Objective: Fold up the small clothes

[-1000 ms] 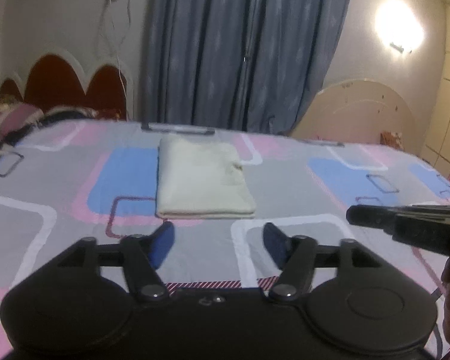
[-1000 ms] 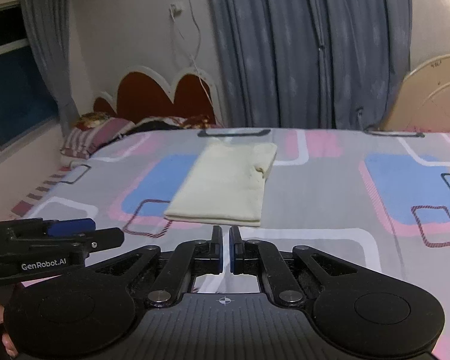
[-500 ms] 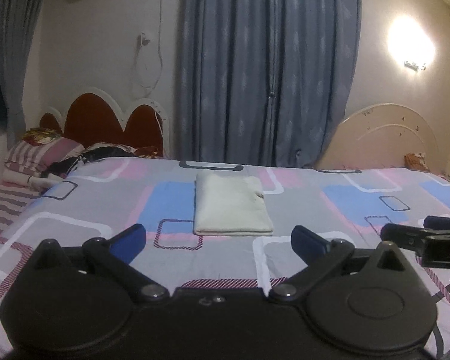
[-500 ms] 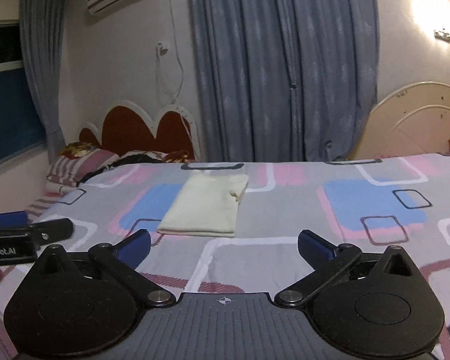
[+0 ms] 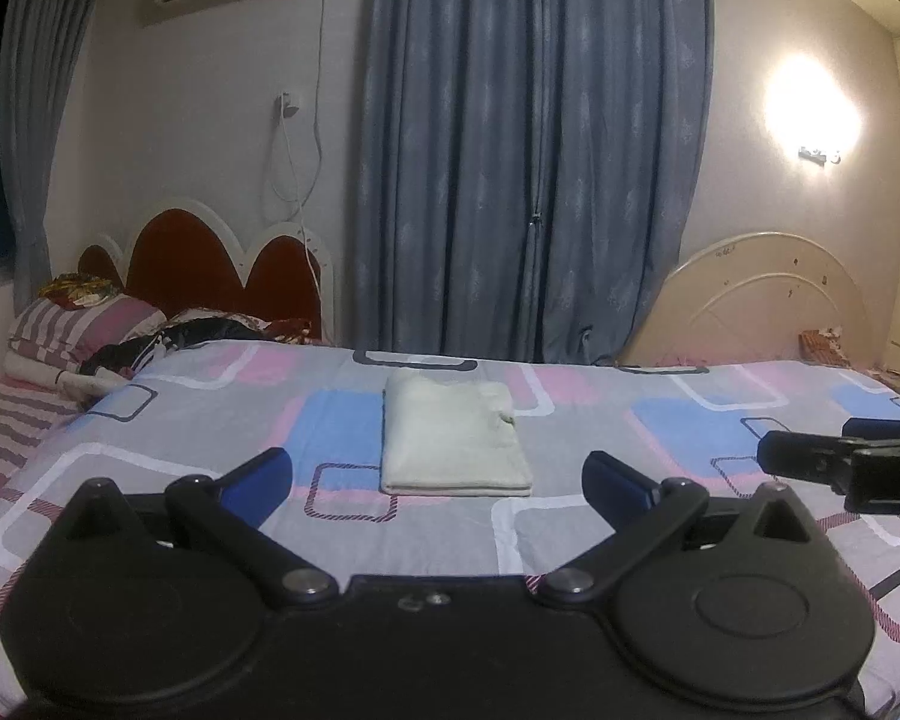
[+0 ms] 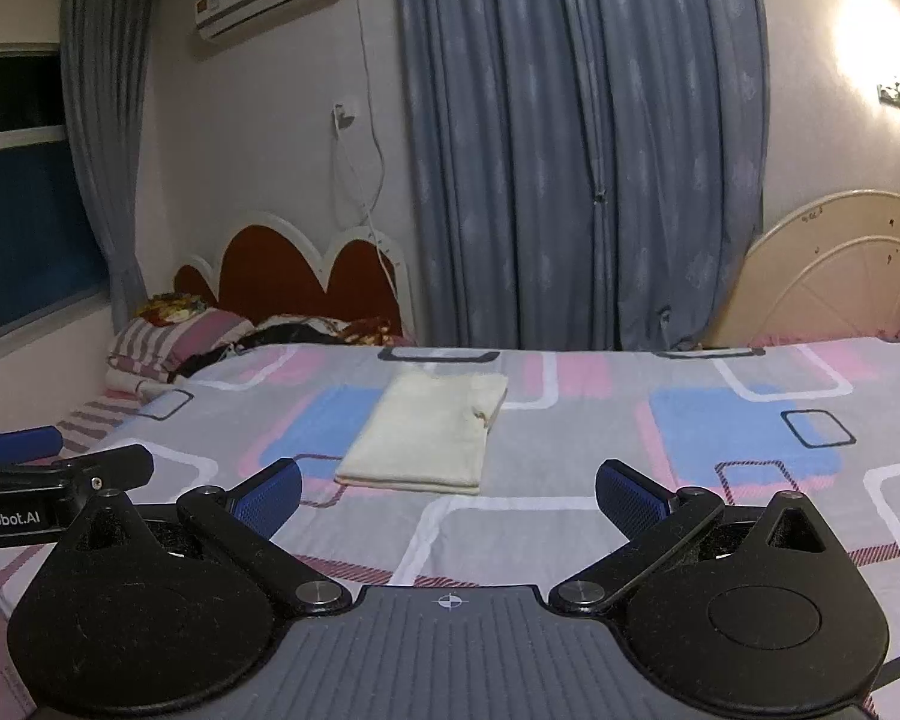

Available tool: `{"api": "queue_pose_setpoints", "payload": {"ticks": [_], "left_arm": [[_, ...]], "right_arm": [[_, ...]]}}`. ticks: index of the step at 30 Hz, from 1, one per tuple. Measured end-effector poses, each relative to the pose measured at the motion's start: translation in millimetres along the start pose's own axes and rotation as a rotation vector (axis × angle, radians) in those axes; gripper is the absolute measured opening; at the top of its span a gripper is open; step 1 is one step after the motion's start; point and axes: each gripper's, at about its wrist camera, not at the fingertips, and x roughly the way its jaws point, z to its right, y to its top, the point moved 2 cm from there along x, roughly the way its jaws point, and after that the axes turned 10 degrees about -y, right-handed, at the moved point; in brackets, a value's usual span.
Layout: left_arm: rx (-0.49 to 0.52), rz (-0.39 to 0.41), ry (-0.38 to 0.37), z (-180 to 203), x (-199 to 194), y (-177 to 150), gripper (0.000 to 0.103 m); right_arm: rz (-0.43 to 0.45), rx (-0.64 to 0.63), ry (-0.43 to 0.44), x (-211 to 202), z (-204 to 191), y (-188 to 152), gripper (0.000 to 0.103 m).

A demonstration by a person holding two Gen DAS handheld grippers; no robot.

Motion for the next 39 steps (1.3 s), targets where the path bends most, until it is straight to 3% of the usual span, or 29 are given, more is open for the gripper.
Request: {"api": "queue_pose_setpoints", "payload": {"ticks": [39], "left_arm": [[0.019,-0.013,-0.026,17,7,-2,0.103]], "right_arm": [[-0.009,0.019,-0.012,-9,29,4,0.103]]}}
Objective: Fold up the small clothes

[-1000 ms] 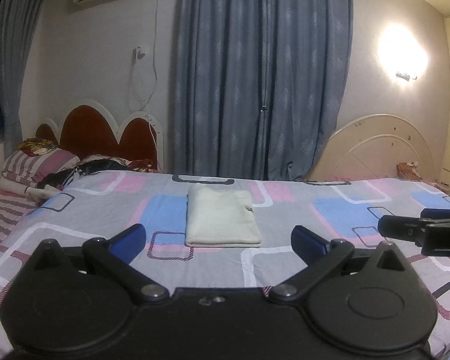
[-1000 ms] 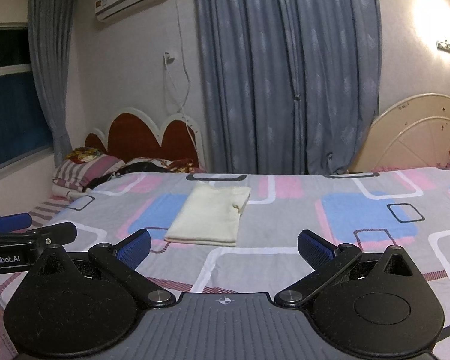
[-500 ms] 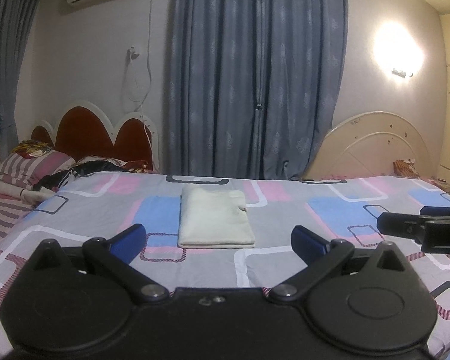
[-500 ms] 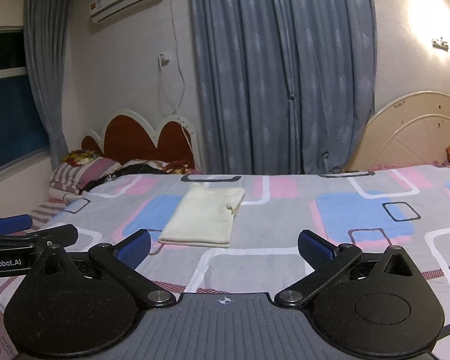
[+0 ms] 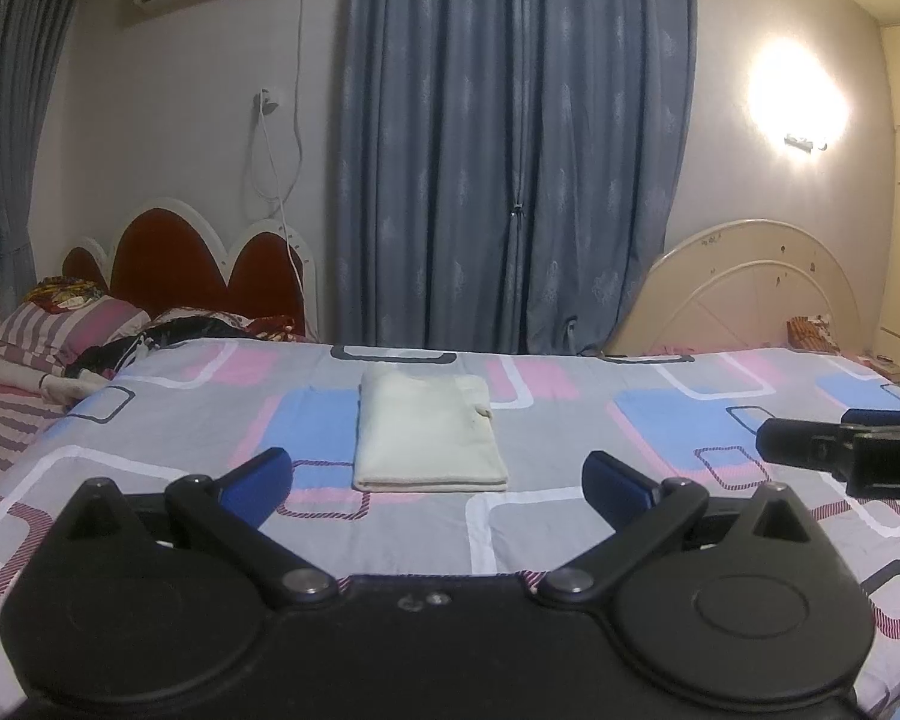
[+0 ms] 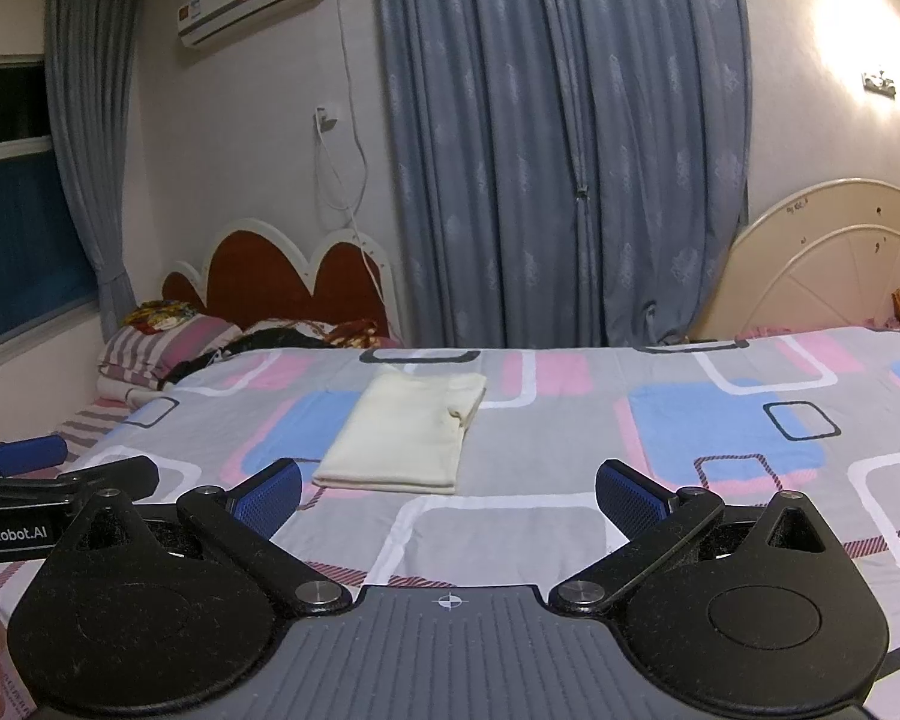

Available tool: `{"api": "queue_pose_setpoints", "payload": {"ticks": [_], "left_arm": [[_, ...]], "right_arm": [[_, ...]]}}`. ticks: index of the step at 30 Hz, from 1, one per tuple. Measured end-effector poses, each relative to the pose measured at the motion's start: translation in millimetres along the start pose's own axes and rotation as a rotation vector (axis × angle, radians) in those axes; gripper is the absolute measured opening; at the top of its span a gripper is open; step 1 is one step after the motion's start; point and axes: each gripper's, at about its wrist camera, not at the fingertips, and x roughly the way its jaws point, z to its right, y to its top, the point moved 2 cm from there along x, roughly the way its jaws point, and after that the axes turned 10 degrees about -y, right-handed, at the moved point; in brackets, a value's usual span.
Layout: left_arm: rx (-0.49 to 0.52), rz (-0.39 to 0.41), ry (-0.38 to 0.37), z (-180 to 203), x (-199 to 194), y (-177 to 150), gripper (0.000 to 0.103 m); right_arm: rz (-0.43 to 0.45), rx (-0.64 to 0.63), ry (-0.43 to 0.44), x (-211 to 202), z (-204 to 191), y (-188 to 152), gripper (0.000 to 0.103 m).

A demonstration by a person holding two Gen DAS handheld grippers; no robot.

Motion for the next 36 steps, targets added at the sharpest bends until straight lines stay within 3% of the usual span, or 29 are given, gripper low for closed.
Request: {"api": "queue_pose_setpoints", "payload": {"ticks": [36], "left_arm": [[0.001,0.007,-0.001,-4.9,1.9,3.8,0.103]], "right_arm": [[0.004,-0.026,-0.003,4.9,4.4,-0.1,0.103]]}}
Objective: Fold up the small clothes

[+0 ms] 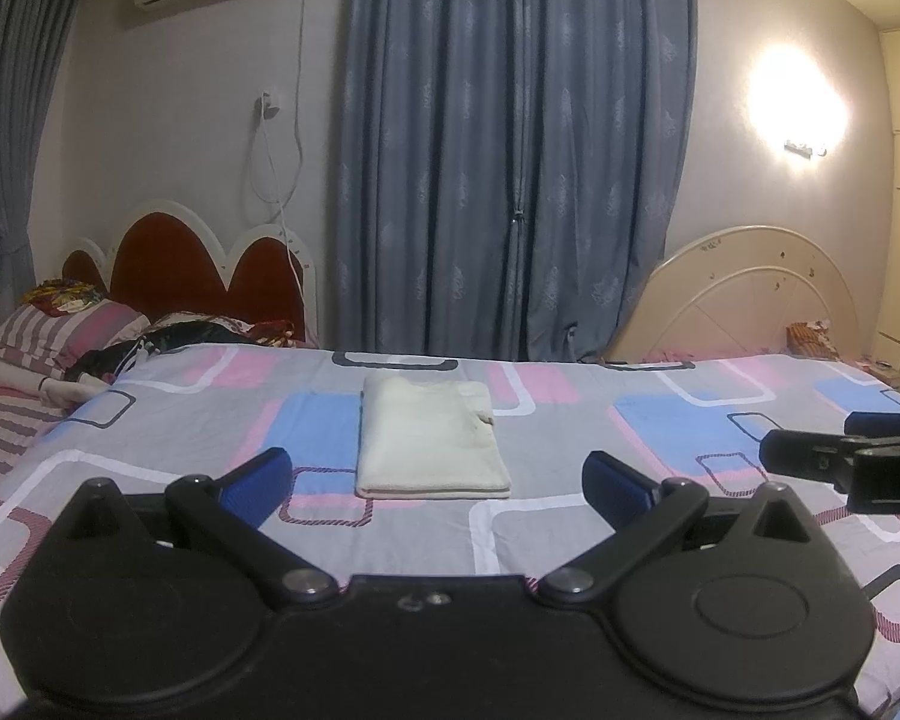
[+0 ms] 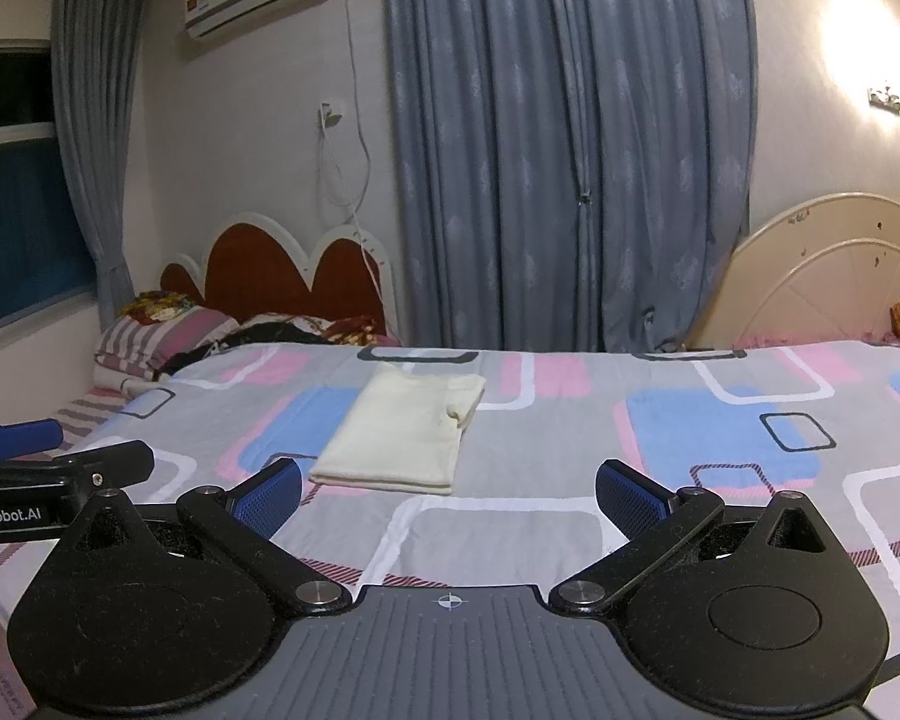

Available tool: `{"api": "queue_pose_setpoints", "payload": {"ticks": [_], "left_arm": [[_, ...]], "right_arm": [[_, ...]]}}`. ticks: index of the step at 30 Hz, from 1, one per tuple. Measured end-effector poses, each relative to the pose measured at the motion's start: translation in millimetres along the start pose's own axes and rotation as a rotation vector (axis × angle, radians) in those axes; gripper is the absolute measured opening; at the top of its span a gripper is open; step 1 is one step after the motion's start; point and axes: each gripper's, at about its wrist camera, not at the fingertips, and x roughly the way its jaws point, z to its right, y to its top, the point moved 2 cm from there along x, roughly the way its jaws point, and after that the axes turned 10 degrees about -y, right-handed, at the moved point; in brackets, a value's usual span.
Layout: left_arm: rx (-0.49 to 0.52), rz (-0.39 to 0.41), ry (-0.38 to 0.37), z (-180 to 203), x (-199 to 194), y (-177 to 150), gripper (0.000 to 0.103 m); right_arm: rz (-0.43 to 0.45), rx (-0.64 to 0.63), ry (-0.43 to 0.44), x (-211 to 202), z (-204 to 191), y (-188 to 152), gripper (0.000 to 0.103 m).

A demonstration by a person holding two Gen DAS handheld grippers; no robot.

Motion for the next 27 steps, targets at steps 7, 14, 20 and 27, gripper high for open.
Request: {"api": "queue_pose_setpoints", "payload": {"ticks": [7,14,20,27], "left_arm": [[0.000,0.000,0.002,-1.2,0.9,2.6,0.103],[0.003,0.003,0.009,0.9,0.5,3.3,0.103],[0.000,0.003,0.019,-0.4,1.8,4.9,0.103],[0.009,0.014,0.025,-2.5,1.2,4.3,0.102]], "right_arm": [[-0.002,-0.001,0.001,1.4,0.6,-1.0,0.103],[-0.002,0.002,0.003,2.1,3.3,-0.6,0.103],[-0.002,0.001,0.003,2.0,2.9,-0.7,0.103],[0.001,0.003,0.007,1.5,4.0,0.5,0.103]]}}
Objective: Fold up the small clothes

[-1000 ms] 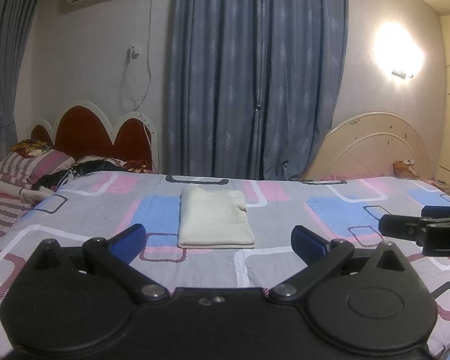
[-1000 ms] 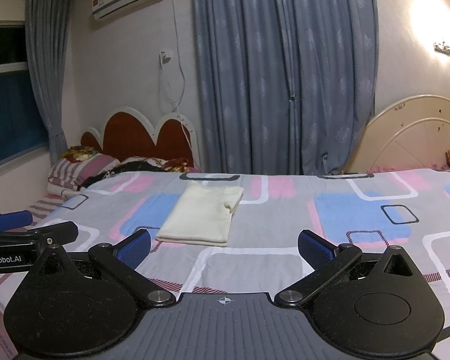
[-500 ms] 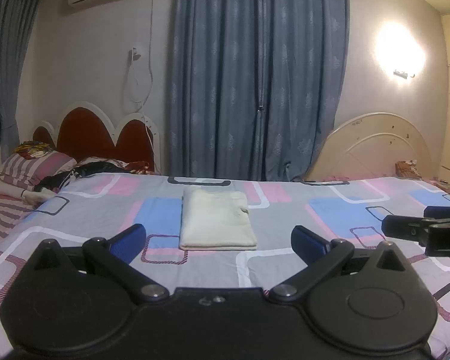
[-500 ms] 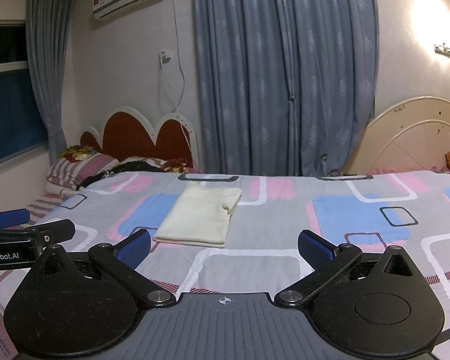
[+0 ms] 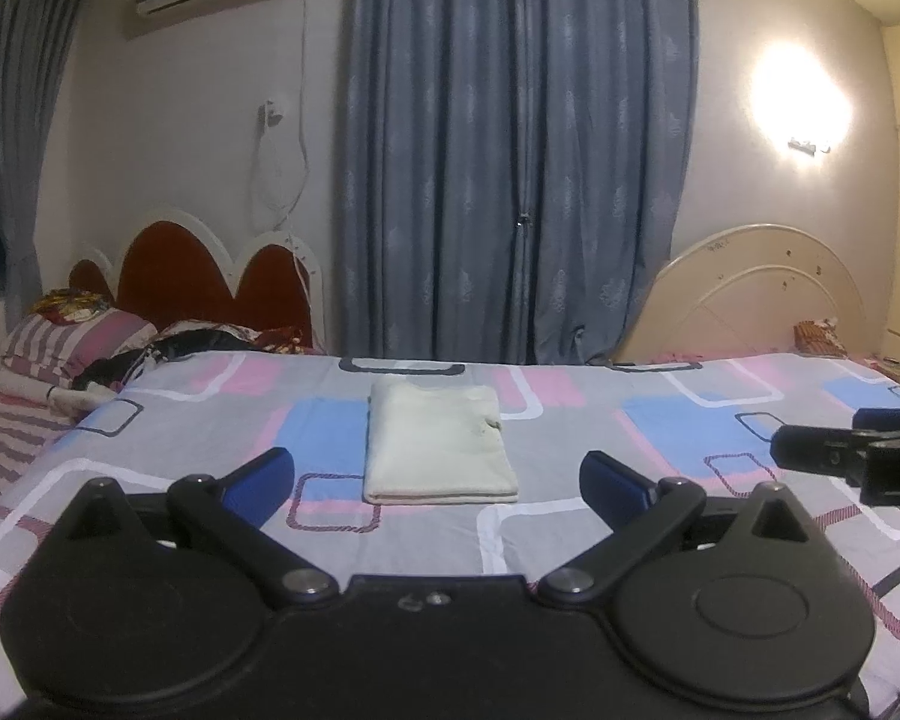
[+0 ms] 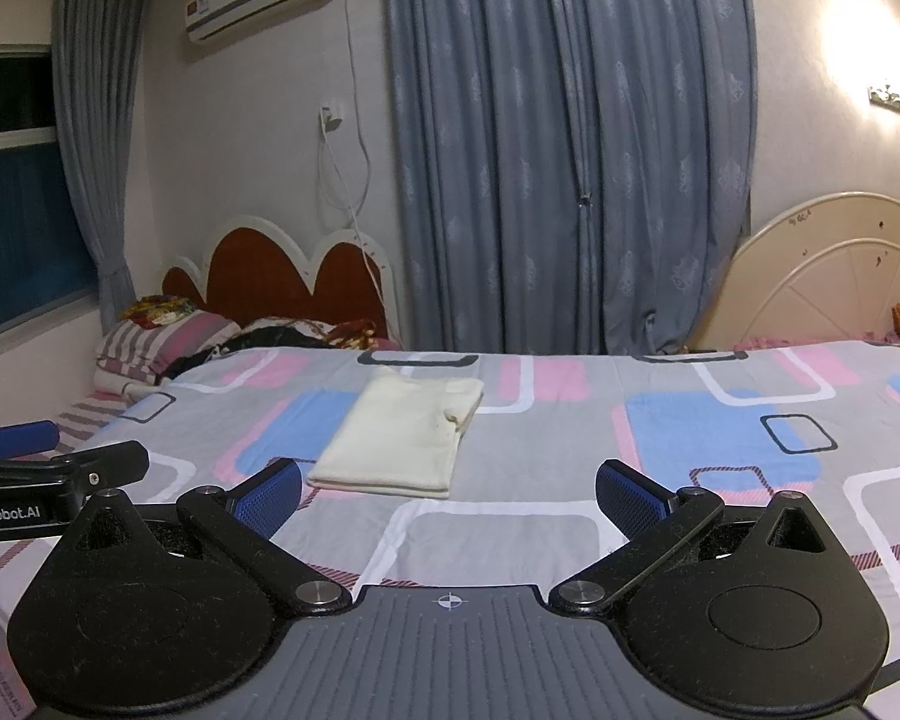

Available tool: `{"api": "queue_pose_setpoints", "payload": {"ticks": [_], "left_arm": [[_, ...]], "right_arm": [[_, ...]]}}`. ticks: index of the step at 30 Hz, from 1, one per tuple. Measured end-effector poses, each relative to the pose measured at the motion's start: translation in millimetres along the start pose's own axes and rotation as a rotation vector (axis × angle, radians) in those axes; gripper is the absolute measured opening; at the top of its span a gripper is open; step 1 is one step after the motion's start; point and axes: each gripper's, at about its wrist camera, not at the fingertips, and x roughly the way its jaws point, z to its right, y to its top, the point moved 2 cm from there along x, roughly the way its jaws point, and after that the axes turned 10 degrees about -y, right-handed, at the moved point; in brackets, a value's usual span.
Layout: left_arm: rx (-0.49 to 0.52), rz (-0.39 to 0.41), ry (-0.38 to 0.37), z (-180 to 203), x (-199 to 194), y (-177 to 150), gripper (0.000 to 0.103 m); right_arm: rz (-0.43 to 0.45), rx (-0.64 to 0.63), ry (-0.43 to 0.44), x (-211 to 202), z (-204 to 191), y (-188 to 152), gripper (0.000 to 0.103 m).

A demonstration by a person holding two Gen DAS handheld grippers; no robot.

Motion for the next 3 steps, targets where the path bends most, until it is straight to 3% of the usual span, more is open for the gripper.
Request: {"api": "queue_pose_setpoints", "payload": {"ticks": [3], "left_arm": [[-0.005,-0.001,-0.002,2.4,-0.6,-2.1,0.103]], "right_arm": [[0.001,-0.003,0.003,-1.5,-1.9,2.2,0.103]]}}
